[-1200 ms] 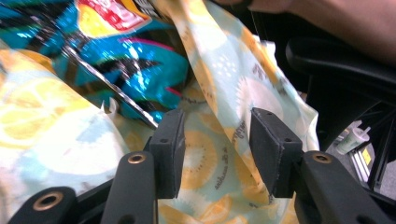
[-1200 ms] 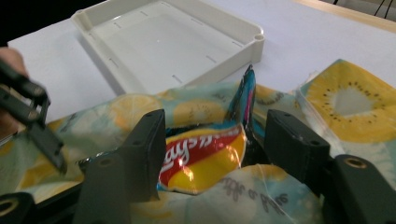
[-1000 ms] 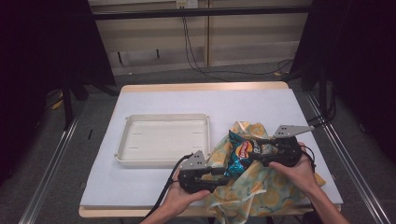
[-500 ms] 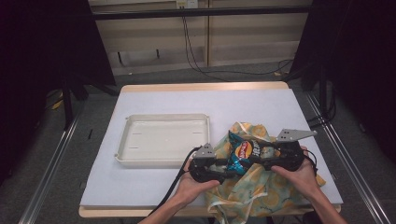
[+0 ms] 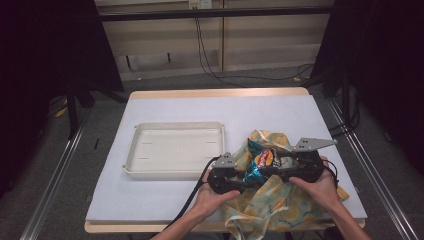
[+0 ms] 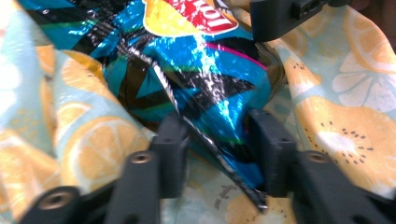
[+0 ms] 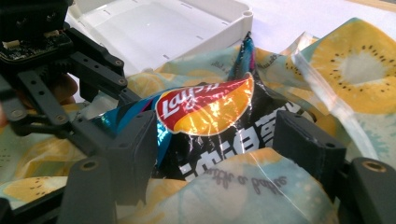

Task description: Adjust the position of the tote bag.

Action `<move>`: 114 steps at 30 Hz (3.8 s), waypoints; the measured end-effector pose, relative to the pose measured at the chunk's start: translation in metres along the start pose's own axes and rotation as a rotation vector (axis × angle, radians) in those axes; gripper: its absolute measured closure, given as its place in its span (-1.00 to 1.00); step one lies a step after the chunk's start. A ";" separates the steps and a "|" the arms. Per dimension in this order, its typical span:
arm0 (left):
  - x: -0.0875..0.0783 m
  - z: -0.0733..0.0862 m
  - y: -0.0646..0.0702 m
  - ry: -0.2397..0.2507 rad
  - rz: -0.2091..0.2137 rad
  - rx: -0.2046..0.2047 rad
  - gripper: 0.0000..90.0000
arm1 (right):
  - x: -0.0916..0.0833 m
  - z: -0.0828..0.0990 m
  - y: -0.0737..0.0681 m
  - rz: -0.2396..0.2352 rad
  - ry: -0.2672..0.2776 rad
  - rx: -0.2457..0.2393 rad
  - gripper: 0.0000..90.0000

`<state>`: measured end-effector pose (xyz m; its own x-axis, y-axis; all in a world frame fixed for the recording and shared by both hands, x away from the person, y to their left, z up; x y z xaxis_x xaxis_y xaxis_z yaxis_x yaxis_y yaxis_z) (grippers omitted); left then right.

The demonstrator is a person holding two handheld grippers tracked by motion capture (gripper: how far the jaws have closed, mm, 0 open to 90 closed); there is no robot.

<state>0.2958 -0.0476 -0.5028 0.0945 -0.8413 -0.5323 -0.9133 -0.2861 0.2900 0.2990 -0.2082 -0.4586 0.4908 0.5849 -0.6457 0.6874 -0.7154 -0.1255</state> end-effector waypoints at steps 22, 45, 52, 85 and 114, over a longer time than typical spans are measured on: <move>-0.026 -0.019 0.004 0.035 0.037 0.031 0.99 | -0.007 0.001 0.002 -0.033 0.027 0.013 -0.36; -0.061 -0.044 0.007 0.101 0.041 0.058 0.99 | -0.021 -0.003 0.014 0.038 0.093 0.050 -0.30; -0.070 -0.048 0.007 0.091 0.036 0.069 0.99 | -0.025 0.001 0.016 0.048 0.101 0.058 -0.20; -0.123 -0.072 0.007 0.155 0.039 0.103 0.99 | 0.004 0.047 0.034 0.058 -0.143 0.119 0.65; -0.177 -0.092 -0.006 0.259 -0.025 0.099 0.99 | -0.042 0.057 0.060 0.181 0.017 0.162 0.99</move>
<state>0.3210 0.0608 -0.3372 0.2044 -0.9273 -0.3136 -0.9423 -0.2731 0.1937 0.2894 -0.2978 -0.4824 0.6083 0.4473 -0.6557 0.4935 -0.8601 -0.1289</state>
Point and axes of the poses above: each handheld gripper's, and its own axes: x roughly forward along the jaws, z roughly out of its underside, y roughly to its right, the point moved 7 cm from there along x, roughly forward along the jaws, and after that the axes turned 6 degrees about -y, right-handed, at the moved point
